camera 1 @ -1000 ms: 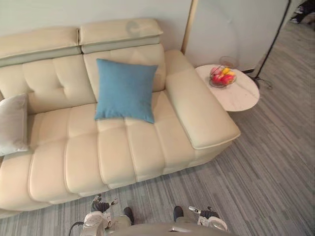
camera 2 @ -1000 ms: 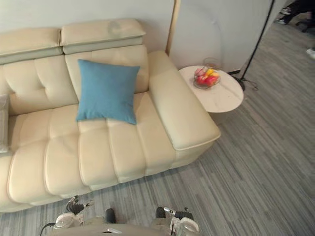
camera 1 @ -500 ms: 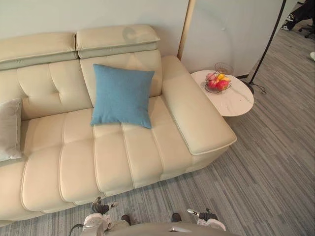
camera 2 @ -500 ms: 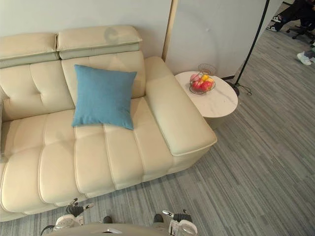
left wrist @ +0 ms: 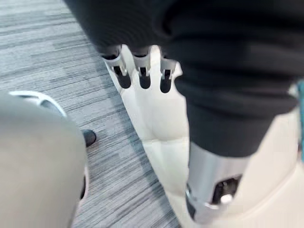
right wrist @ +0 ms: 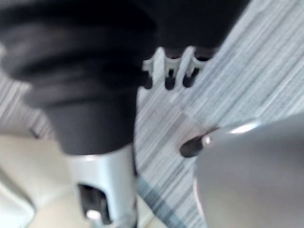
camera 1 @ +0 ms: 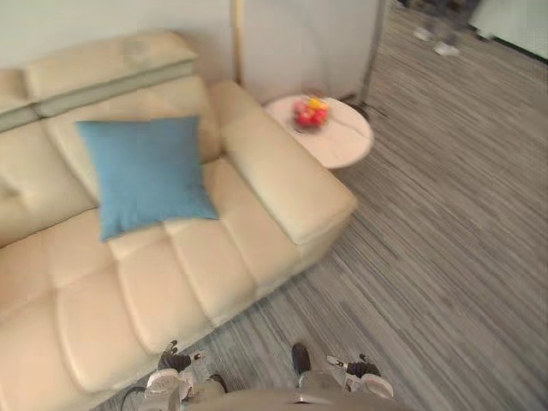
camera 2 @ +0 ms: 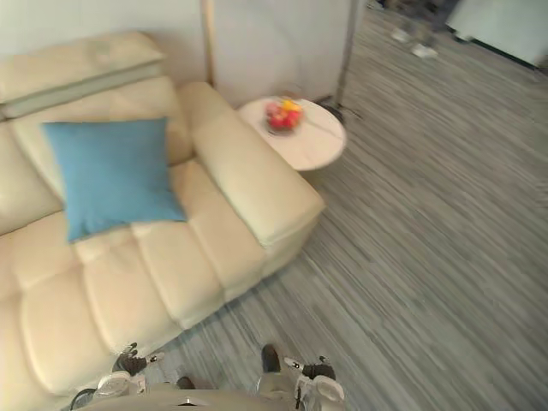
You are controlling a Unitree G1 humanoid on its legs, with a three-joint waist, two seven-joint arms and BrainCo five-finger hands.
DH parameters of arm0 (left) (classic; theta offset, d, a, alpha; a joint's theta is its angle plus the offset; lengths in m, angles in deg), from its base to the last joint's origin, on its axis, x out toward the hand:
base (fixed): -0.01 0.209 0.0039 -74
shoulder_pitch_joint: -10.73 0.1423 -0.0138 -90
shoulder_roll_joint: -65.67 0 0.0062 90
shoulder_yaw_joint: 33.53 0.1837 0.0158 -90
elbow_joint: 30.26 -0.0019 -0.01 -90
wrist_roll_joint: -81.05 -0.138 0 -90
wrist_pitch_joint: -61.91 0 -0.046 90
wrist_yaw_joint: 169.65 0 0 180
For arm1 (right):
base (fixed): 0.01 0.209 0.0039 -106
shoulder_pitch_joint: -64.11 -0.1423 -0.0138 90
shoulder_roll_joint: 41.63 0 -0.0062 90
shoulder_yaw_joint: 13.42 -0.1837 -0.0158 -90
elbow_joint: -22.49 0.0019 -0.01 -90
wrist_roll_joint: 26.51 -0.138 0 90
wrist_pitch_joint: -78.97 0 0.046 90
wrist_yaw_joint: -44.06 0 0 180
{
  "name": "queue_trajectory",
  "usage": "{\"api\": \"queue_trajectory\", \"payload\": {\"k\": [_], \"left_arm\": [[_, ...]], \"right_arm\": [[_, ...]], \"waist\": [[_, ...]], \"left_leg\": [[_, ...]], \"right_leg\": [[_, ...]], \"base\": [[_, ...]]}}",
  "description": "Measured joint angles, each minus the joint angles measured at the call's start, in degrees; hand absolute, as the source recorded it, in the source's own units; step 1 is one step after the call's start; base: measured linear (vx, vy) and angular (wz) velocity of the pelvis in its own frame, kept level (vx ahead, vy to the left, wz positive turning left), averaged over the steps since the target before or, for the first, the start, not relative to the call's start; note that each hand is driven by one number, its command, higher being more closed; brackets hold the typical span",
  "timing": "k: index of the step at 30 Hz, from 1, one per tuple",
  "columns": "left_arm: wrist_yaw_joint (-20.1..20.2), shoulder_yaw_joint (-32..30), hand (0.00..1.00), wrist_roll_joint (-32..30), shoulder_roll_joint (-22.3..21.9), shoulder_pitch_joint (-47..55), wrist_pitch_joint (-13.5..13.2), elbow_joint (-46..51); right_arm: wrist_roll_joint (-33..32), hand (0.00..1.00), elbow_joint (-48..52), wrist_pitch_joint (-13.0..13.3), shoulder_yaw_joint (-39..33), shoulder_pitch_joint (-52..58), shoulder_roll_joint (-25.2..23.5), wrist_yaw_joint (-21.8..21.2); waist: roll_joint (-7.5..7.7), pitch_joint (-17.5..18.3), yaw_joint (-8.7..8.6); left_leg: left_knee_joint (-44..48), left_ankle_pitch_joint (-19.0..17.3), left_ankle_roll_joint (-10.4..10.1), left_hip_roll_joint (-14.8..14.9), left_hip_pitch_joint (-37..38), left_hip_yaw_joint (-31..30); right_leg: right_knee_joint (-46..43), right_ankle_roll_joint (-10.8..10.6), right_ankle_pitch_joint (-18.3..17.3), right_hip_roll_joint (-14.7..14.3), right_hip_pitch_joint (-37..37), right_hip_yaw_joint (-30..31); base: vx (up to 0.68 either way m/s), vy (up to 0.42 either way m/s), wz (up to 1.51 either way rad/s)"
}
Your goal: Pick up cushions and gather them together orderly.
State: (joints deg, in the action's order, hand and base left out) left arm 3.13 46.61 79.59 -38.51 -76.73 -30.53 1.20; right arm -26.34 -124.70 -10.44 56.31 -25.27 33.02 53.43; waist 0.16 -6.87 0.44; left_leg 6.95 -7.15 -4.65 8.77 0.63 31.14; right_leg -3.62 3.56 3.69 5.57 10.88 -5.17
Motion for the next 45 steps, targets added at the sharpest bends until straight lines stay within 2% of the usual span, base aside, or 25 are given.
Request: {"api": "queue_trajectory", "payload": {"k": [3, 5, 6, 8, 9, 11, 12, 15, 16, 18, 21, 23, 25, 27, 28, 30, 31, 32, 34, 36, 38, 39, 41, 43, 45], "left_arm": [[0.0, 1.0, 0.00, 0.1, 1.6, -0.4, 0.3, 0.0], [-0.1, 1.2, 0.00, 0.1, 1.0, -1.4, 0.4, 0.1], [-0.1, 2.1, 0.00, 0.1, 0.4, -1.7, 0.2, 0.3], [-0.1, 3.0, 0.00, 0.1, 0.5, -1.9, 0.2, 0.1], [-0.1, 3.5, 0.00, 0.1, 0.6, -1.9, 0.2, -0.3], [0.0, 3.8, 0.00, 0.1, 0.2, -1.6, 0.2, -0.8], [0.2, 3.6, 0.00, 0.4, -0.4, -1.0, 0.1, -0.7], [0.1, 3.3, 0.00, 1.4, -0.3, -1.1, -0.1, 1.1], [0.1, 3.3, 0.00, 1.5, -0.5, -1.2, -0.4, 2.7], [0.1, 3.3, 0.00, 1.6, -0.9, -1.0, -0.5, 4.4], [0.0, 2.6, 0.00, 1.7, -2.2, -0.3, -0.6, 6.3], [0.0, 2.3, 0.00, 1.9, -2.3, -0.4, -0.9, 6.2], [0.1, 1.8, 0.00, 1.9, -2.0, -0.5, -0.7, 6.1], [0.1, 2.8, 0.00, 1.9, -0.5, -0.6, -0.4, 5.7], [0.1, 3.0, 0.00, 1.9, -0.4, -0.6, -0.3, 5.5], [0.0, 3.5, 0.00, 2.5, -0.3, -0.4, 0.2, 5.6], [-0.1, 3.8, 0.00, 2.6, -0.1, -0.4, 0.2, 5.6], [-0.1, 4.6, 0.00, 3.0, 0.2, -0.4, 0.2, 5.6], [-0.2, 5.5, 0.00, 3.7, 1.0, -0.6, 0.3, 5.6], [-0.6, 5.5, 0.00, 3.7, 2.0, -0.7, 0.3, 5.6], [-0.9, 5.4, 0.00, 3.7, 2.6, -0.5, 0.3, 5.5], [-1.2, 4.8, 0.00, 3.7, 3.6, -0.1, 0.2, 5.1], [-1.3, 4.6, 0.00, 3.7, 2.6, -0.2, 0.3, 4.4], [-1.3, 5.7, 0.00, 3.5, 0.7, -1.2, 0.5, 3.1], [-1.2, 5.9, 0.00, 3.5, 0.3, -1.9, 0.6, 2.9]], "right_arm": [[-0.1, 0.00, -0.1, -0.3, 0.0, -1.4, 0.4, 1.3], [-0.1, 0.00, -0.1, -0.3, 0.2, -1.7, 2.1, 1.4], [-0.5, 0.00, -0.2, -0.3, 0.3, -1.5, 3.2, 1.4], [-0.8, 0.00, -0.1, -0.3, 0.4, -1.8, 4.1, 1.5], [-1.0, 0.00, -0.2, -0.3, 1.0, -1.5, 4.3, 1.7], [-1.0, 0.00, -0.3, -0.3, 2.0, -1.1, 4.3, 1.9], [-1.5, 0.00, -0.6, -0.3, 2.1, -1.0, 4.4, 2.1], [-2.7, 0.00, -0.5, -0.3, 2.0, -0.6, 4.0, 2.4], [-2.7, 0.00, -0.6, -0.3, 1.7, -0.5, 4.1, 2.5], [-2.7, 0.00, 0.0, -0.4, 1.4, -0.3, 3.8, 2.6], [-2.7, 0.00, 0.1, -0.4, 0.6, -0.3, 3.3, 3.6], [-2.6, 0.00, -0.1, -0.5, 0.4, -0.2, 2.2, 3.6], [-2.5, 0.00, 0.2, -0.3, 0.5, -0.2, 1.6, 3.7], [-2.7, 0.00, 0.5, -0.3, -0.4, 1.3, 0.0, 3.7], [-2.6, 0.00, 0.5, -0.4, -0.4, 1.5, -0.1, 3.7], [-2.5, 0.00, 1.1, -0.4, 0.2, 0.8, 0.1, 3.5], [-2.5, 0.00, 1.4, -0.3, 0.6, 0.3, 0.2, 3.4], [-2.4, 0.00, 1.8, -0.3, 1.4, -0.4, 0.4, 3.3], [-2.0, 0.00, 1.7, -0.4, 2.2, -2.3, 1.0, 3.3], [-2.0, 0.00, 1.2, -0.3, 3.8, -4.6, 1.2, 3.4], [-1.9, 0.00, 0.2, -0.3, 4.6, -5.2, 1.1, 3.4], [-1.9, 0.00, -0.8, -0.4, 4.6, -5.0, 1.2, 3.4], [-1.9, 0.00, -1.1, -0.4, 4.4, -5.5, 2.6, 3.4], [-2.0, 0.00, -1.5, -0.6, 3.9, -5.0, 4.7, 3.7], [-2.0, 0.00, -2.3, -0.7, 3.3, -3.7, 5.5, 3.7]], "waist": [[0.60, -0.3, 0.82], [-0.81, -1.3, 0.62], [-2.58, -2.3, 0.06], [-3.50, -2.4, -0.36], [-3.63, -2.5, -0.77], [-4.05, -2.8, -0.61], [-4.05, -3.3, -0.40], [-3.63, -4.7, 0.12], [-3.39, -5.4, 1.27], [-3.10, -5.6, 2.30], [-3.23, -5.5, 3.35], [-3.37, -4.8, 4.99], [-2.57, -3.6, 5.16], [0.30, -2.3, 4.29], [0.57, -2.1, 4.40], [0.52, -2.3, 4.44], [0.28, -2.4, 4.36], [0.05, -2.7, 3.99], [-0.75, -3.7, 4.08], [-2.41, -4.8, 4.08], [-1.94, -4.9, 4.15], [1.37, -4.4, 4.16], [-0.45, -4.7, 4.45], [-3.07, -5.2, 2.46], [-3.97, -5.7, 2.62]], "left_leg": [[3.4, 0.0, -0.8, 2.5, 1.4, 8.2], [4.1, -0.5, -0.9, 2.6, 3.6, 8.9], [5.4, -1.9, -1.2, 3.2, 5.3, 9.5], [11.1, -3.7, -1.1, 5.4, 5.3, 9.9], [21.0, -4.0, -0.3, 9.3, 3.9, 9.4], [33.4, -3.1, 2.8, 14.3, 1.5, 6.4], [43.0, -6.1, 4.4, 15.7, -1.8, 1.2], [47.6, -9.9, 1.9, 9.7, -9.0, -11.1], [45.5, -11.1, 1.7, 5.9, -12.7, -16.5], [39.0, -11.1, 1.8, 2.9, -15.9, -19.6], [22.0, -8.9, -0.8, -2.1, -18.6, -27.3], [15.9, -3.7, 1.0, -3.0, -18.2, -32.2], [16.4, -0.7, 1.5, -3.3, -17.4, -30.6], [17.0, -4.1, 3.4, -4.6, -16.3, -26.1], [16.9, -4.8, 3.6, -4.9, -15.7, -25.1], [17.0, -7.7, 5.3, -5.3, -12.5, -20.8], [17.0, -8.3, 5.6, -5.3, -11.7, -19.9], [16.9, -9.1, 6.0, -4.9, -9.9, -18.2], [15.1, -9.5, 6.0, -3.5, -5.3, -15.0], [13.1, -9.5, 5.9, -0.6, -0.3, -10.2], [12.8, -9.5, 4.9, -0.5, 1.3, -8.3], [13.7, -11.5, 1.6, -2.6, 3.5, -7.1], [15.4, -12.2, 0.8, -1.0, 3.7, -7.6], [21.4, -11.0, 0.9, 1.5, 1.7, -7.7], [29.5, -8.4, 1.1, 4.2, 0.3, -7.9]], "right_leg": [[-9.2, 2.8, -3.5, 2.7, 3.0, -33.3], [-11.7, 3.2, -6.1, 3.0, 2.9, -35.8], [-13.8, 2.1, -8.8, 2.3, 3.3, -32.8], [-16.5, 1.7, -11.8, 1.8, 4.3, -30.0], [-17.5, 1.1, -13.8, 0.1, 3.7, -27.4], [-17.4, 1.7, -14.9, -2.4, 1.8, -24.8], [-17.6, 2.4, -16.0, -4.4, 0.3, -22.0], [-17.5, 3.5, -16.8, -6.1, -2.0, -16.9], [-17.4, 3.1, -17.2, -7.0, -2.9, -13.4], [-17.2, 2.6, -17.5, -7.5, -3.9, -9.8], [-16.1, 1.1, -18.2, -8.8, -5.1, -2.0], [-15.5, -0.1, -18.7, -9.5, -5.0, 2.9], [-15.8, -2.2, -18.9, -9.1, -4.8, 6.0], [-17.5, -4.8, -19.9, -6.3, -4.1, 7.9], [-18.8, -5.2, -20.1, -5.7, -3.5, 7.9], [-29.3, -11.0, -20.9, -3.1, 1.1, 6.0], [-32.7, -12.1, -20.6, -2.3, 2.7, 4.7], [-37.6, -11.8, -20.9, -0.5, 4.7, 0.7], [-40.2, -7.9, -22.8, 2.9, 6.2, -9.1], [-34.6, -4.9, -22.2, 4.7, 7.6, -22.9], [-29.0, -3.0, -19.0, 4.9, 7.4, -28.7], [-20.8, 4.6, -9.6, 5.4, 6.8, -33.7], [-20.6, 4.2, -9.7, 3.5, 7.0, -32.4], [-17.7, 3.3, -10.6, 0.2, 5.7, -31.3], [-15.1, 3.2, -10.9, -2.2, 2.7, -30.1]], "base": [[0.17, -0.117, -1.83], [0.16, -0.242, -1.51], [0.14, -0.171, -1.27], [0.16, -0.149, -0.98], [0.17, -0.164, -1.00], [0.15, -0.120, -0.99], [0.18, -0.083, -1.04], [0.15, -0.016, -1.04], [0.17, 0.058, -1.48], [0.17, 0.083, -1.34], [0.25, 0.152, -1.32], [0.33, 0.253, -1.88], [0.43, 0.321, -1.39], [0.46, 0.321, -0.79], [0.32, 0.207, -0.64], [0.32, 0.197, -0.79], [0.31, 0.171, -0.77], [0.32, 0.095, -0.79], [0.31, 0.054, -0.89], [0.30, -0.015, -1.10], [0.37, -0.066, -0.87], [0.37, -0.093, -1.01], [0.28, -0.060, -0.89], [0.29, -0.041, -0.52], [0.29, -0.009, -0.44]]}}
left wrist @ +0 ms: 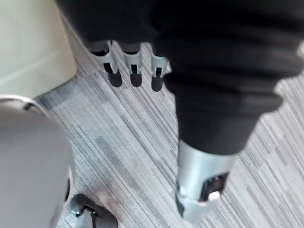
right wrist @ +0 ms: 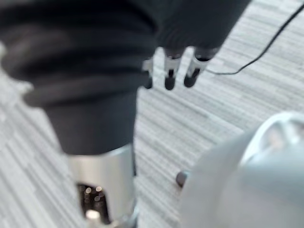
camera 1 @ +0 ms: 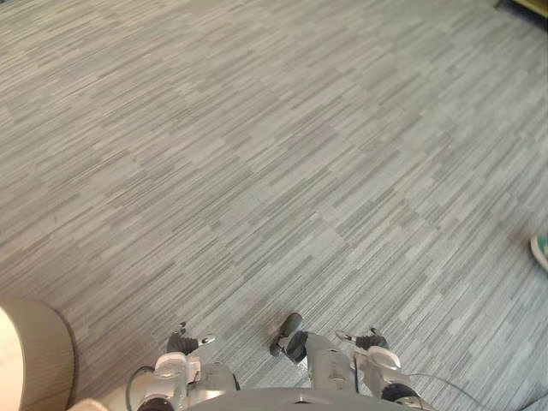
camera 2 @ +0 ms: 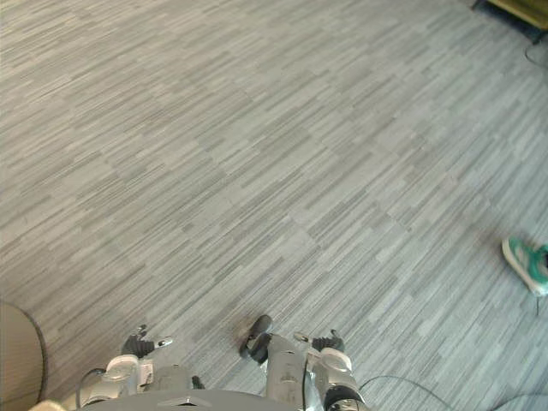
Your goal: Pick up cushions and gather them together orderly.
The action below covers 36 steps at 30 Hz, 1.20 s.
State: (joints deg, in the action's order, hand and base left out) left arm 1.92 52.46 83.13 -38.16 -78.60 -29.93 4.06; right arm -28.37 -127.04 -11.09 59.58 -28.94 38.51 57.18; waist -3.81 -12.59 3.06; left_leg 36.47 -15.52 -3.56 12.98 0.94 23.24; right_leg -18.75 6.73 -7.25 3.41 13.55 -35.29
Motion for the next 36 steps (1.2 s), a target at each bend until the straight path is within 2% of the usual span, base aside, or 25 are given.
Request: {"api": "queue_trajectory", "payload": {"k": [1, 4, 6, 8, 10, 11, 12, 13, 14, 15, 17, 18, 20, 22, 23, 24, 25, 27, 28, 30, 32, 33, 34, 35, 36], "left_arm": [[0.0, 0.0, 0.00, 0.0, 0.1, 0.1, 0.0, -0.1], [0.4, -0.2, 0.00, 0.1, 0.2, 0.0, -0.3, 0.3], [0.5, -0.3, 0.00, 0.1, 0.3, 0.0, -0.6, 1.2], [0.5, -0.3, 0.00, 0.1, 0.3, 0.0, -0.8, 2.3], [0.5, -0.4, 0.00, 0.1, 0.5, -0.1, -0.8, 2.8], [0.4, -0.5, 0.00, 0.1, 0.5, -0.1, -0.8, 2.8], [0.4, -0.9, 0.00, 0.1, 0.5, -0.1, -0.8, 2.8], [0.3, -1.1, 0.00, 0.0, 0.7, 0.0, -0.8, 2.6], [0.4, -0.9, 0.00, -0.1, 1.2, 0.0, -0.8, 2.1], [0.4, -1.1, 0.00, 0.0, 1.5, 0.1, -1.1, 2.1], [0.4, -1.9, 0.00, -0.1, 1.8, 0.1, -1.1, 2.0], [0.4, -3.0, 0.00, -0.1, 1.8, 0.5, -0.7, 0.8], [0.4, -3.0, 0.00, -0.1, 1.9, 1.5, -0.5, 0.2], [0.4, -2.0, 0.00, -0.4, 2.4, 2.3, -0.4, 0.0], [0.4, -1.8, 0.00, -0.7, 2.6, 2.3, -0.2, 0.0], [0.4, -1.4, 0.00, -1.2, 3.2, 2.3, 0.3, 0.0], [0.4, -1.0, 0.00, -1.2, 3.5, 2.6, 0.7, -0.1], [0.4, -0.6, 0.00, -1.2, 3.6, 2.8, 0.7, 0.1], [0.4, -0.3, 0.00, -1.2, 3.5, 2.8, 0.7, 0.1], [0.4, -0.1, 0.00, -1.2, 3.2, 2.1, 0.7, 0.4], [0.4, 0.8, 0.00, -1.2, 3.2, 2.5, 0.6, 0.4], [0.4, 2.0, 0.00, -1.2, 3.3, 2.3, 0.6, 0.4], [0.5, 2.6, 0.00, -1.2, 3.3, 2.4, 0.5, 0.5], [0.5, 2.6, 0.00, -1.3, 3.1, 2.5, 0.5, 0.2], [0.4, 2.5, 0.00, -1.3, 2.0, 2.0, 0.5, -0.6]], "right_arm": [[-0.1, 0.00, 0.1, 0.0, -0.1, 0.9, -0.2, 0.0], [-0.1, 0.00, -0.1, 0.0, 0.1, 1.9, 0.2, 0.0], [-0.2, 0.00, -0.1, 0.0, 0.0, 1.8, 0.0, 0.1], [-0.6, 0.00, -0.3, 0.0, -0.1, 1.5, 0.0, 0.1], [-0.6, 0.00, -0.3, 0.0, -0.2, 0.9, -0.9, 0.2], [-0.6, 0.00, -0.4, -0.1, -0.9, 1.1, -1.0, 0.2], [-0.6, 0.00, -0.3, -0.1, -1.6, 1.5, -1.2, 0.3], [-0.6, 0.00, -0.3, -0.1, -1.3, 1.8, -1.5, 0.5], [-0.6, 0.00, -0.3, -0.1, -1.2, 2.0, -1.9, 0.5], [-0.6, 0.00, -0.3, -0.1, -1.8, 2.3, -2.2, 0.7], [-0.6, 0.00, -0.3, -0.1, -2.4, 2.7, -2.6, 0.7], [-0.5, 0.00, 0.2, 0.0, -3.1, 2.3, -3.1, 0.7], [-0.5, 0.00, 0.3, 0.4, -3.5, 2.4, -3.7, 0.6], [-0.3, 0.00, 1.6, 0.3, -3.7, 2.7, -3.8, -0.1], [-0.2, 0.00, 2.2, 0.3, -3.7, 2.8, -3.9, -0.1], [-0.2, 0.00, 2.8, 0.4, -3.7, 2.8, -4.0, -0.2], [-0.1, 0.00, 3.4, 0.3, -3.7, 2.8, -3.9, -0.2], [0.0, 0.00, 4.5, 0.3, -3.4, 2.8, -3.8, -0.2], [0.0, 0.00, 4.5, 0.4, -3.4, 2.8, -3.9, -0.2], [-0.1, 0.00, 4.6, 0.6, -3.3, 2.2, -3.8, -0.4], [-0.1, 0.00, 4.7, 1.2, -2.6, 1.3, -3.5, -0.5], [0.0, 0.00, 4.5, 1.1, -1.8, 1.1, -3.2, -0.4], [0.0, 0.00, 4.4, 1.0, -1.6, 1.5, -3.1, -0.4], [-0.1, 0.00, 4.3, 1.1, -1.5, 3.0, -2.7, -0.6], [0.1, 0.00, 4.0, 0.9, -1.5, 2.3, -1.9, -0.6]], "waist": [[0.05, 0.0, 0.38], [0.07, -0.5, 0.59], [-0.10, -0.6, 1.51], [-0.08, -1.0, 2.62], [-0.81, -1.5, 3.01], [-1.12, -1.6, 2.79], [-0.97, -1.9, 3.10], [-0.36, -1.6, 3.84], [0.31, -1.4, 3.88], [1.42, -0.9, 4.19], [2.29, -0.8, 4.77], [2.51, -0.7, 4.95], [2.76, -0.4, 4.71], [3.10, 0.1, 3.72], [3.35, 0.0, 3.35], [4.06, -0.3, 2.83], [4.35, -0.2, 2.24], [4.27, -0.2, 1.21], [3.44, -0.6, 1.15], [3.30, -0.6, 0.56], [3.08, -0.6, -0.39], [3.35, -0.5, -0.76], [3.93, -0.2, -1.30], [4.88, 0.4, -2.32], [2.60, 0.3, -1.81]], "left_leg": [[6.7, 2.4, 0.5, 1.7, -1.8, -1.4], [19.8, -0.8, 2.0, 1.8, -9.3, -7.1], [20.2, -1.8, 1.4, 0.8, -13.3, -9.7], [15.4, -2.5, 1.0, -0.7, -18.2, -12.4], [4.2, -2.1, 0.5, -2.2, -20.8, -14.4], [-3.5, -0.9, -0.1, -3.1, -21.7, -16.1], [-8.7, 4.8, -0.5, -4.2, -21.6, -17.2], [-11.2, 6.7, 0.7, -6.0, -19.4, -15.7], [-12.2, 5.9, 0.8, -6.7, -18.9, -14.5], [-12.0, 4.4, 1.8, -7.9, -18.2, -13.1], [-10.7, 3.6, 3.7, -8.8, -18.0, -11.7], [-8.2, 2.2, 5.1, -9.7, -17.1, -9.9], [-9.3, 1.1, 6.2, -11.3, -13.7, -8.7], [-11.6, -2.1, 7.4, -12.7, -9.6, -7.9], [-11.7, -3.0, 7.7, -12.9, -8.7, -7.8], [-11.9, -3.9, 7.5, -13.1, -6.5, -7.8], [-13.4, -4.1, 7.3, -13.2, -3.4, -7.7], [-16.0, -4.1, 7.3, -12.5, 0.9, -7.5], [-18.1, -3.8, 6.8, -11.9, 3.9, -7.1], [-21.5, -3.6, 6.0, -10.0, 8.5, -5.6], [-23.8, -3.0, 4.8, -8.4, 10.4, -4.9], [-25.2, -2.4, 3.6, -8.1, 11.6, -4.5], [-26.0, -2.4, 1.9, -8.1, 13.1, -4.9], [-25.8, -3.3, -1.0, -8.2, 15.4, -6.6], [-25.5, -3.4, -1.2, -6.7, 15.7, -6.8]], "right_leg": [[2.1, -0.1, 0.0, -0.9, -2.4, 1.1], [6.3, -1.1, -0.9, -2.3, -8.7, 5.5], [7.8, -1.2, -0.9, -2.8, -10.6, 8.1], [8.2, -2.1, -1.3, -2.7, -11.8, 11.5], [8.1, -4.4, -2.2, -2.0, -13.2, 14.0], [8.0, -6.1, -3.2, -1.3, -14.1, 15.0], [7.9, -8.0, -4.2, -0.5, -14.9, 16.6], [9.0, -9.1, -4.6, 0.5, -15.9, 19.4], [9.4, -9.5, -4.3, 0.8, -15.9, 20.5], [9.4, -9.4, -4.1, 1.2, -16.3, 23.1], [8.4, -9.4, -4.2, 1.5, -17.1, 24.6], [5.4, -11.0, -5.2, 3.2, -17.4, 25.6], [-3.3, -13.1, -5.9, 5.5, -15.0, 27.5], [-22.9, -18.0, -4.1, 8.3, -7.1, 29.7], [-28.8, -18.6, -2.9, 8.8, -4.8, 30.0], [-38.4, -18.0, -2.9, 10.1, -1.0, 29.5], [-43.9, -16.0, -4.1, 10.9, 1.4, 27.5], [-45.6, -13.7, -5.7, 11.2, 3.4, 23.2], [-43.5, -11.6, -7.6, 11.1, 4.7, 20.3], [-34.2, -8.4, -9.8, 10.1, 7.6, 14.8], [-21.8, -7.9, -8.1, 8.0, 10.8, 13.5], [-12.0, -7.7, -3.7, 6.4, 11.7, 13.5], [-1.0, -6.9, 3.0, 5.4, 11.7, 14.6], [6.8, -4.0, 19.5, 4.3, 9.9, 17.5], [5.0, -4.0, 18.5, 2.7, 10.1, 17.1]], "base": [[0.35, 0.005, -0.54], [0.25, 0.025, -0.53], [0.17, 0.065, -0.69], [0.26, 0.220, -0.96], [0.27, 0.274, -0.86], [0.26, 0.277, -0.58], [0.44, 0.402, -0.75], [0.34, 0.225, -0.60], [0.48, 0.213, -0.41], [0.40, 0.133, -0.17], [0.46, 0.155, -0.21], [0.49, 0.166, -0.32], [0.38, 0.157, -0.29], [0.37, 0.126, -0.08], [0.30, 0.049, 0.03], [0.28, -0.015, -0.01], [0.35, -0.043, -0.03], [0.33, -0.056, -0.08], [0.34, -0.082, -0.19], [0.44, -0.145, -0.27], [0.34, -0.159, -0.12], [0.47, -0.232, 0.01], [0.73, -0.367, 0.16], [0.55, -0.286, 0.00], [0.43, -0.214, -0.15]]}}
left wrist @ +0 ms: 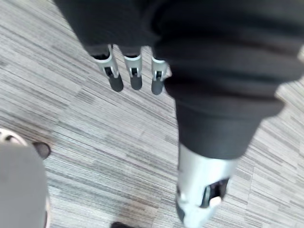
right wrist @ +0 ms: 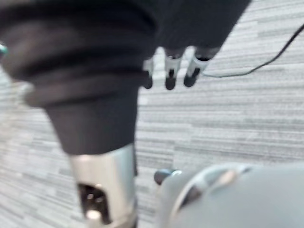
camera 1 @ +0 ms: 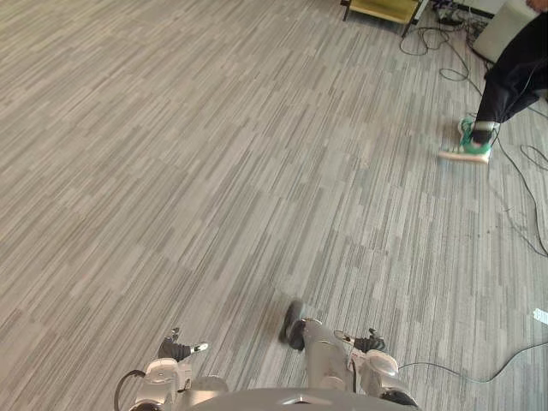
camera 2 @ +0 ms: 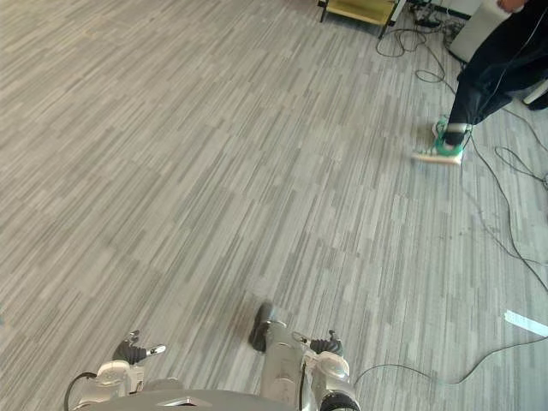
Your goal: Pick up cushions and gather them together orderly.
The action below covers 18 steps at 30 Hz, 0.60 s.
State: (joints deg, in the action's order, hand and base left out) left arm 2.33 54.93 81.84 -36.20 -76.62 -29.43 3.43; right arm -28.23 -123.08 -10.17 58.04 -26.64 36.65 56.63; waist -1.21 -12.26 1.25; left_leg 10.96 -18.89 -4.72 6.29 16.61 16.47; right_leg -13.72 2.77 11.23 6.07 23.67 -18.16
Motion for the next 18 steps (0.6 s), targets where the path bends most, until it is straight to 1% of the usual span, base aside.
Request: {"api": "queue_trajectory", "payload": {"k": [1, 2, 3, 4, 5, 6, 7, 8, 9, 10, 11, 12, 13, 14, 15, 16, 17, 18], "left_arm": [[0.2, 0.4, 0.00, -0.2, -0.4, -0.2, -0.1, -0.5], [0.2, 0.7, 0.00, -1.0, -1.4, -0.9, -0.2, -1.1], [0.1, 0.7, 0.00, -1.3, -2.6, -1.1, -0.3, -1.2], [0.1, 0.7, 0.00, -1.6, -2.8, -1.0, -0.3, -1.3], [0.1, 0.6, 0.00, -1.7, -3.2, -0.9, -0.3, -1.5], [0.1, 0.6, 0.00, -1.7, -3.2, -0.9, -0.3, -1.6], [0.2, 0.3, 0.00, -1.6, -3.3, -0.9, -0.4, -1.6], [0.3, 0.3, 0.00, -1.6, -3.2, -0.9, -0.5, -1.5], [0.7, 0.1, 0.00, -1.6, -3.1, -0.8, -0.9, -1.0], [0.9, -0.4, 0.00, -1.6, -3.1, -0.8, -1.3, -0.3], [0.9, -0.6, 0.00, -1.6, -3.1, -0.7, -1.3, 0.3], [0.9, -0.7, 0.00, -1.6, -3.1, -0.5, -1.3, 1.6], [0.9, -0.7, 0.00, -1.5, -3.1, -0.3, -1.5, 2.3], [0.9, -0.6, 0.00, -1.0, -3.1, 0.0, -1.7, 3.6], [0.8, -0.6, 0.00, -0.9, -3.1, 0.1, -1.7, 4.1], [0.8, -0.6, 0.00, -0.9, -3.1, 0.1, -1.8, 4.8], [0.8, -0.6, 0.00, -0.9, -3.2, 0.1, -1.8, 5.1], [0.8, -0.6, 0.00, -0.8, -3.2, 0.1, -1.9, 5.4]], "right_arm": [[0.1, 0.00, -0.2, -0.1, 0.2, -0.4, 0.9, 0.0], [0.6, 0.00, -0.4, -0.1, 0.2, -0.5, 2.1, 0.0], [1.2, 0.00, -1.6, -0.2, 0.1, -0.4, 2.8, 0.0], [1.2, 0.00, -1.7, -0.2, 0.0, -0.3, 3.0, 0.0], [1.2, 0.00, -1.7, -0.6, -0.5, 0.1, 2.8, 0.0], [1.2, 0.00, -1.6, -0.8, -0.5, 0.4, 2.7, 0.0], [1.3, 0.00, -1.6, -0.9, -0.1, 1.0, 2.6, 0.0], [1.2, 0.00, -1.6, -1.0, 0.3, 1.7, 2.4, 0.0], [1.2, 0.00, -1.5, -1.1, 0.3, 2.4, 2.4, 0.0], [1.2, 0.00, -1.5, -1.1, 0.3, 2.9, 2.3, 0.0], [1.2, 0.00, -1.5, -1.1, 0.3, 2.9, 2.2, 0.0], [1.0, 0.00, -1.5, -1.1, 0.3, 3.5, 2.2, 0.1], [1.0, 0.00, -1.6, -1.1, 0.3, 3.7, 2.3, 0.2], [0.9, 0.00, -1.7, -1.1, 0.2, 3.4, 2.6, 0.2], [0.9, 0.00, -1.7, -1.1, 0.2, 3.2, 2.6, 0.2], [0.9, 0.00, -1.7, -1.1, 0.2, 2.6, 2.5, 0.2], [0.9, 0.00, -1.7, -1.0, 0.2, 2.4, 2.4, 0.2], [0.8, 0.00, -1.8, -1.0, 0.2, 2.1, 2.1, 0.2]], "waist": [[-1.01, 0.3, -0.03], [-2.32, 0.2, -0.48], [-3.56, 0.4, -0.80], [-3.80, 0.5, -0.93], [-4.10, 0.5, -1.11], [-4.18, 0.5, -1.12], [-4.38, 0.4, -1.12], [-4.86, 0.5, -1.35], [-4.91, 0.3, -0.99], [-4.81, 0.0, -0.53], [-4.69, -0.1, -0.19], [-4.02, -0.5, 0.66], [-4.29, -0.6, 0.85], [-4.60, -0.5, 1.13], [-4.61, -0.5, 1.44], [-4.63, -0.5, 2.22], [-4.59, -0.5, 2.44], [-4.38, -0.6, 2.73]], "left_leg": [[0.3, 0.8, -0.9, 0.8, -0.1, -0.5], [1.7, 2.4, -1.2, 1.6, -0.4, -1.9], [6.1, 4.8, -1.3, 2.9, -1.4, -3.5], [8.8, 5.8, -1.3, 3.6, -2.0, -4.0], [15.9, 8.1, -1.3, 4.9, -4.2, -5.3], [20.4, 10.2, -1.1, 5.6, -5.7, -6.0], [30.0, 16.8, -1.0, 7.2, -9.4, -7.8], [40.2, 17.1, -0.2, 9.2, -13.9, -8.8], [49.8, 14.8, 1.2, 11.1, -18.1, -8.2], [54.5, 13.0, 1.9, 11.8, -21.2, -7.5], [55.7, 12.2, 2.1, 11.8, -22.4, -6.8], [56.1, 11.1, 2.7, 11.4, -24.8, -5.8], [54.8, 10.0, 2.6, 10.6, -27.6, -5.2], [50.1, 7.8, 2.7, 8.9, -31.9, -3.9], [47.4, 7.1, 2.6, 8.4, -33.0, -3.3], [40.0, 6.3, 2.9, 7.0, -35.0, -1.9], [35.9, 6.4, 2.9, 6.1, -35.5, -1.6], [25.8, 7.0, 2.4, 3.9, -36.0, -1.7]], "right_leg": [[-0.6, 0.2, -0.7, -0.8, 0.3, 0.4], [-3.0, 0.3, -3.7, -1.8, 1.0, 0.5], [-6.8, 0.7, -7.9, -2.9, 1.5, 0.8], [-7.7, 0.9, -9.3, -3.5, 1.3, 1.0], [-8.7, 1.0, -11.7, -4.7, 0.1, 1.3], [-8.8, 1.0, -12.7, -5.4, -0.7, 1.6], [-8.5, 1.4, -14.5, -6.5, -3.0, 2.1], [-7.7, 2.1, -16.2, -7.8, -5.5, 2.4], [-7.0, 3.0, -17.4, -8.8, -8.5, 3.2], [-6.4, 3.1, -18.5, -9.2, -11.3, 3.8], [-5.9, 3.0, -19.1, -9.3, -12.8, 4.3], [-4.8, 2.6, -20.2, -9.4, -15.9, 5.3], [-2.8, 2.3, -20.7, -9.3, -18.7, 5.9], [0.3, 2.1, -20.9, -9.2, -22.1, 7.0], [1.2, 2.1, -20.9, -9.1, -22.9, 7.5], [3.2, 2.1, -20.9, -8.6, -24.7, 8.4], [3.9, 1.9, -21.0, -8.1, -25.6, 8.5], [5.3, 1.3, -21.3, -7.3, -27.1, 9.5]], "base": [[0.26, -0.132, -0.38], [0.44, -0.233, -0.38], [0.53, -0.281, -0.33], [0.44, -0.223, -0.37], [0.35, -0.148, -0.28], [0.34, -0.111, -0.40], [0.43, -0.097, -0.33], [0.43, -0.088, -0.39], [0.43, -0.064, -0.28], [0.33, -0.046, -0.25], [0.31, -0.033, -0.23], [0.30, 0.002, -0.23], [0.43, 0.048, -0.33], [0.36, 0.051, -0.31], [0.35, 0.090, -0.48], [0.23, 0.084, -0.44], [0.42, 0.168, -0.49], [0.36, 0.158, -0.37]]}}
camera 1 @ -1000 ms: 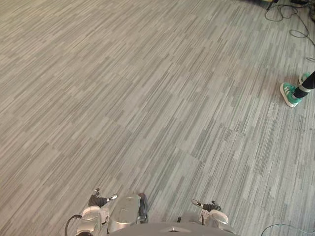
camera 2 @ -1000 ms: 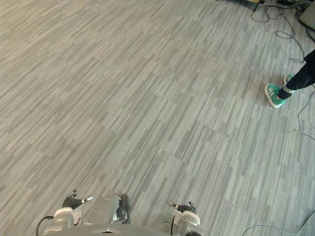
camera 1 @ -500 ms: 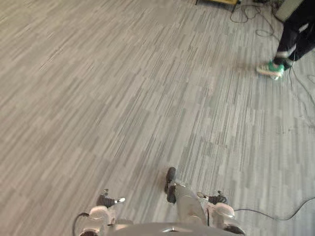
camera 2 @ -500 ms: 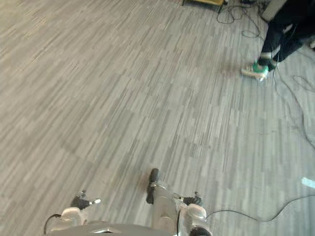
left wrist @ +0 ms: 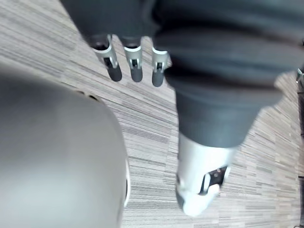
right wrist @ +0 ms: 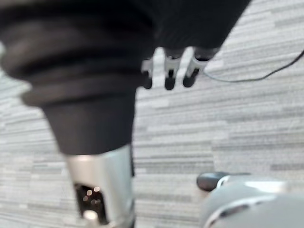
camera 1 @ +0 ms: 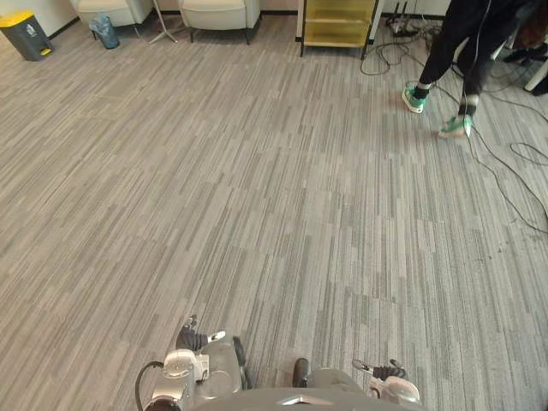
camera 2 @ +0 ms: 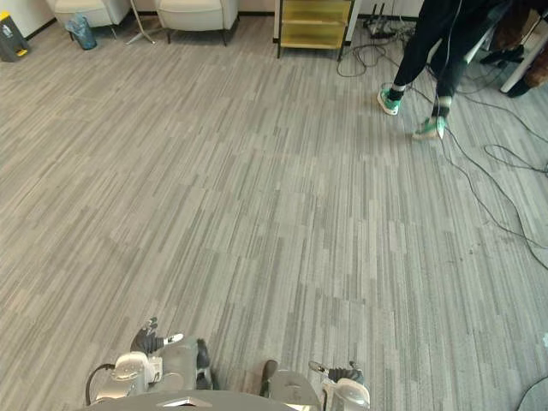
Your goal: Pick up cushions and gather them together orderly.
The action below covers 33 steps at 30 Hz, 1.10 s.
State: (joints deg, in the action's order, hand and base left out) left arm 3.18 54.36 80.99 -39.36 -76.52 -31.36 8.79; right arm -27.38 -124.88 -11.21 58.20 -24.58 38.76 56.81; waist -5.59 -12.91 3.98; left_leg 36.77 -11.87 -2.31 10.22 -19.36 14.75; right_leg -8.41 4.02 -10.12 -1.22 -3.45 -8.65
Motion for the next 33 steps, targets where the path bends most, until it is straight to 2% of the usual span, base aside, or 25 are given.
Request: {"api": "queue_trajectory", "payload": {"k": [2, 3, 4, 5, 6, 7, 9, 10, 11, 12, 13, 14, 15, 16, 18, 20, 22, 23, 24, 26, 28, 29, 30, 31, 33], "left_arm": [[0.0, 0.1, 0.00, 0.0, -0.1, 0.2, -0.2, 0.3], [0.0, 0.1, 0.00, 0.0, -0.1, 0.4, -0.4, 0.4], [0.0, 0.0, 0.00, 0.0, 0.0, 0.4, -0.5, 0.4], [-0.1, 0.0, 0.00, 0.0, 1.3, 0.1, -0.5, 0.4], [-0.1, -0.1, 0.00, 0.0, 1.8, 0.1, -0.5, 0.4], [-0.1, -0.2, 0.00, -0.1, 2.7, 0.1, -0.4, 0.2], [-0.1, -0.4, 0.00, -0.1, 3.7, 0.1, -0.3, -0.6], [-0.1, -0.8, 0.00, -0.1, 4.1, 0.1, -0.2, -1.3], [-0.2, -0.9, 0.00, -0.1, 4.7, 0.1, -0.1, -2.1], [-0.2, -1.0, 0.00, -0.1, 5.1, 0.1, 0.0, -2.6], [-0.1, -1.0, 0.00, -0.1, 5.8, 0.2, 0.5, -3.5], [-0.2, -0.8, 0.00, -0.1, 6.2, 0.6, 1.0, -4.2], [-0.2, -0.5, 0.00, -0.1, 6.4, 0.9, 1.2, -4.2], [-0.2, 0.1, 0.00, -0.1, 6.3, 1.4, 1.4, -4.2], [-0.2, 0.1, 0.00, -0.1, 6.2, 1.3, 1.6, -3.9], [-0.2, 0.1, 0.00, -0.1, 6.1, 1.2, 1.6, -3.7], [-0.1, 0.1, 0.00, -0.1, 5.5, 1.4, 1.6, -3.7], [-0.1, 0.2, 0.00, -0.1, 5.1, 1.3, 1.6, -3.8], [-0.1, 0.3, 0.00, -0.1, 5.1, 1.3, 1.6, -3.8], [-0.1, 1.0, 0.00, -0.1, 5.1, 1.2, 1.5, -3.8], [-0.2, 0.9, 0.00, -0.2, 4.5, 1.2, 1.5, -3.8], [-0.3, 0.9, 0.00, -0.2, 4.5, 1.2, 1.0, -4.2], [-0.3, 0.7, 0.00, -0.2, 4.2, 0.9, 0.9, -4.6], [-0.3, 0.3, 0.00, -0.2, 2.9, 0.8, 0.8, -5.3], [-0.3, -0.2, 0.00, -0.2, 1.0, 0.8, 0.6, -5.9]], "right_arm": [[-0.1, 0.00, -0.4, 0.0, -0.2, 0.1, -0.2, 0.0], [-0.2, 0.00, -0.5, 0.0, -0.1, 0.1, -0.1, 0.0], [-0.5, 0.00, -1.1, 0.0, 0.0, 0.0, -0.1, 0.0], [-0.7, 0.00, -2.6, 0.0, 0.1, -0.2, -1.1, -0.1], [-0.9, 0.00, -2.7, 0.0, 0.1, -0.5, -1.4, -0.1], [-1.0, 0.00, -2.4, 0.1, 0.2, -0.7, -1.8, -0.2], [-1.0, 0.00, -2.2, 0.5, 0.1, -0.4, -1.9, -0.1], [-1.0, 0.00, -2.3, 0.5, 0.0, 0.1, -1.9, -0.1], [-0.9, 0.00, -2.3, 0.5, 0.0, 0.2, -2.0, -0.1], [-0.9, 0.00, -2.2, 0.5, 0.0, 0.2, -2.2, -0.2], [-0.9, 0.00, -2.2, 0.6, 0.1, 0.2, -2.8, -0.2], [-1.4, 0.00, -1.8, 1.1, -0.4, 0.2, -3.2, -0.5], [-1.4, 0.00, -1.5, 1.3, -0.3, 0.2, -3.0, -0.6], [-1.1, 0.00, -1.1, 1.5, 0.0, 0.2, -2.5, -1.3], [-1.0, 0.00, -0.2, 1.6, 0.1, 0.1, -2.6, -1.5], [-1.0, 0.00, 0.0, 1.6, 0.1, -0.4, -2.7, -1.6], [-1.0, 0.00, 0.1, 1.7, 0.0, -1.2, -2.2, -1.7], [-1.0, 0.00, 0.2, 1.6, 0.1, -1.6, -2.1, -1.8], [-1.0, 0.00, 0.2, 1.5, 0.1, -1.6, -2.1, -1.8], [-1.0, 0.00, 0.1, 1.4, 0.1, -1.4, -1.8, -1.9], [-1.1, 0.00, 0.2, 1.0, 0.0, -0.7, -1.7, -2.1], [-1.1, 0.00, 0.2, 1.0, -0.3, 0.6, -1.8, -2.2], [-1.0, 0.00, 0.1, 0.9, -0.3, 0.5, -1.6, -2.2], [-1.0, 0.00, -0.1, 1.0, -0.3, 0.5, -0.9, -2.2], [-1.0, 0.00, 0.1, 1.0, -1.1, 0.8, -0.2, -2.2]], "waist": [[-0.12, 0.1, 1.03], [-0.57, 0.3, 1.57], [-1.34, 0.6, 2.50], [-0.13, 1.0, 2.89], [0.96, 1.1, 3.01], [2.53, 1.7, 2.97], [4.07, 1.9, 2.51], [4.87, 2.2, 2.19], [5.82, 2.3, 2.33], [6.29, 2.2, 2.29], [7.07, 1.8, 1.92], [7.35, 1.7, 0.95], [7.38, 1.7, 0.56], [7.09, 1.5, 0.39], [6.71, 1.6, 0.14], [6.63, 1.6, -0.06], [5.64, 1.1, -1.08], [5.09, 0.8, -1.52], [5.11, 0.8, -1.74], [5.14, 0.8, -2.28], [5.55, 0.8, -2.91], [6.56, 0.9, -3.32], [5.54, 0.7, -3.37], [3.87, 1.0, -3.40], [1.53, 1.4, -3.64]], "left_leg": [[-22.5, 6.9, -3.0, -3.6, 0.5, -2.4], [-27.2, 8.4, -4.9, -3.4, 0.3, -3.3], [-28.6, 10.4, -5.4, -2.3, -1.0, -4.4], [-24.7, 15.5, -1.7, -3.5, -1.0, -4.2], [-23.6, 15.7, -1.3, -4.4, -1.1, -4.3], [-21.1, 14.1, 1.3, -6.1, -1.9, -4.4], [-17.2, 11.1, 5.0, -8.1, -2.0, -4.4], [-14.6, 7.7, 5.8, -9.1, -1.5, -4.0], [-12.7, 4.4, 6.0, -9.8, -0.5, -3.0], [-12.1, 3.1, 6.1, -10.0, 0.5, -2.2], [-11.2, 0.7, 5.9, -10.7, 2.9, -1.8], [-10.8, -0.9, 6.5, -11.1, 6.2, -1.4], [-11.0, -1.7, 6.5, -11.3, 7.9, -1.3], [-12.9, -2.8, 6.5, -11.4, 13.5, -0.5], [-16.1, -2.8, 6.5, -11.3, 18.0, -0.5], [-19.6, -2.8, 6.5, -10.9, 22.0, -0.5], [-24.0, -3.3, 5.6, -9.3, 27.1, -0.5], [-25.1, -3.6, 5.0, -8.3, 28.7, -0.5], [-25.4, -3.6, 5.0, -8.0, 29.2, -0.5], [-26.0, -4.5, 3.5, -7.3, 30.7, -1.0], [-26.5, -5.8, 1.4, -7.3, 32.9, -2.8], [-26.6, -7.6, -0.5, -7.3, 35.0, -5.0], [-26.1, -8.4, -0.7, -6.4, 35.9, -5.7], [-23.8, -8.5, -0.9, -4.6, 35.8, -7.0], [-15.0, -8.1, -0.7, -1.0, 33.2, -9.7]], "right_leg": [[2.3, -2.1, -1.3, 1.3, -2.9, 2.0], [3.1, -2.6, -1.6, 1.0, -3.7, 2.6], [4.2, -4.0, -2.5, 0.4, -5.1, 4.0], [4.2, -4.7, -4.5, 2.2, -7.5, 5.6], [3.7, -4.4, -4.7, 3.2, -7.6, 6.0], [1.9, -4.7, -4.3, 4.7, -7.2, 6.9], [-3.0, -5.1, -4.1, 6.9, -6.3, 7.7], [-10.0, -7.2, -4.6, 8.1, -4.2, 8.4], [-22.6, -10.5, -4.2, 9.2, 0.7, 10.1], [-29.3, -12.8, -3.0, 9.8, 3.5, 11.1], [-42.9, -18.1, 0.2, 10.2, 8.6, 12.8], [-53.6, -18.6, 1.7, 11.0, 12.4, 11.4], [-56.8, -17.3, 1.6, 11.9, 13.8, 9.5], [-61.4, -11.8, 0.0, 14.1, 16.6, 3.7], [-60.0, -9.0, -1.7, 15.0, 19.5, -1.4], [-54.8, -7.7, -3.7, 14.8, 21.4, -5.2], [-39.9, -7.1, -4.8, 13.1, 23.6, -9.5], [-28.9, -7.0, -3.0, 11.1, 23.8, -9.4], [-23.4, -7.0, -1.6, 10.4, 23.9, -8.9], [-9.4, -7.1, 4.6, 8.7, 24.5, -5.5], [2.8, -8.8, 11.5, 8.6, 24.4, 0.9], [3.0, -9.3, 13.7, 9.1, 24.3, 3.2], [0.8, -9.4, 16.9, 8.5, 24.4, 3.2], [-4.5, -8.8, 18.0, 7.4, 25.8, 2.8], [-11.0, -6.3, 15.0, 5.7, 26.4, 0.5]], "base": [[0.42, 0.191, -0.40], [0.48, 0.253, -0.52], [0.53, 0.288, -0.59], [0.55, 0.288, -0.53], [0.61, 0.276, -0.38], [0.51, 0.213, -0.19], [0.57, 0.256, 0.02], [0.60, 0.255, 0.05], [0.46, 0.181, -0.07], [0.56, 0.192, -0.22], [0.55, 0.157, -0.16], [0.55, 0.141, -0.11], [0.53, 0.109, -0.15], [0.42, 0.070, -0.18], [0.34, 0.029, -0.13], [0.43, -0.026, -0.06], [0.47, -0.069, -0.09], [0.34, -0.082, -0.03], [0.43, -0.132, 0.08], [0.37, -0.148, 0.18], [0.47, -0.256, 0.47], [0.53, -0.317, 0.53], [0.50, -0.320, 0.41], [0.50, -0.347, 0.29], [0.55, -0.367, 0.30]]}}
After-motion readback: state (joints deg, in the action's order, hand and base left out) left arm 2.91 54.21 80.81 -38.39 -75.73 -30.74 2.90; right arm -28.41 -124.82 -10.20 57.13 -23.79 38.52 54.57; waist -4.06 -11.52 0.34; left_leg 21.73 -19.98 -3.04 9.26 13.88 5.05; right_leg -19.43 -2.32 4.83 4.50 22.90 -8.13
